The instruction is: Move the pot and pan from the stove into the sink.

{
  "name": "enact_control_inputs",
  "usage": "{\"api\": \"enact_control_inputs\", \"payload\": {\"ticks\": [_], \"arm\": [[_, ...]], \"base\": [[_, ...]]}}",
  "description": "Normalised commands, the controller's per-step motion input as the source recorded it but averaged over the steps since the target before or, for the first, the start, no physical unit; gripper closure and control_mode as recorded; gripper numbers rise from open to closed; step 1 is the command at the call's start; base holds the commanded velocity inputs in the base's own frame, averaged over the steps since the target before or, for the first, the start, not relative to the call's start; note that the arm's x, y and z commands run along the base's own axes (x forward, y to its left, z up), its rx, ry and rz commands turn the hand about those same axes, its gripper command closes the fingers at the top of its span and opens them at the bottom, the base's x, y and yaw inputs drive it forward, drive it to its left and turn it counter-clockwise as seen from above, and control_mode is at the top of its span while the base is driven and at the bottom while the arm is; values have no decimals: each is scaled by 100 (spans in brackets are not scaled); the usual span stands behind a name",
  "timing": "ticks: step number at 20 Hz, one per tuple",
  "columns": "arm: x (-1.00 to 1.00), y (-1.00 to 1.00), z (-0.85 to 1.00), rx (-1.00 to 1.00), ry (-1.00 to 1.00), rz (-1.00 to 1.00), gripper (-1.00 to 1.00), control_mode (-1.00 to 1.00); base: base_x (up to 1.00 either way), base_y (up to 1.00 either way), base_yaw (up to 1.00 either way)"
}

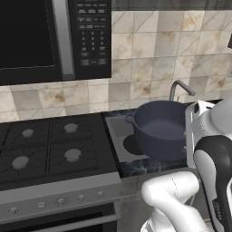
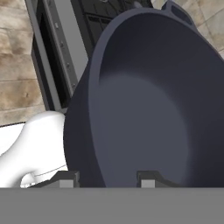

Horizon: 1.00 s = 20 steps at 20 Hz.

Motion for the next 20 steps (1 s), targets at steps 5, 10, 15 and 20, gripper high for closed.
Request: {"api": "enact_control_inputs", "payload": {"ticks": [5, 10, 15, 20], "arm": [[0, 0, 0, 0, 0, 0, 100, 100], [0, 0, 0, 0, 0, 0, 100, 100], [0, 0, 0, 0, 0, 0, 100, 100], [0, 0, 0, 0, 0, 0, 100, 100]], "base": [[1, -17, -2], [17, -34, -2], [25, -38, -1], [28, -22, -2]]}}
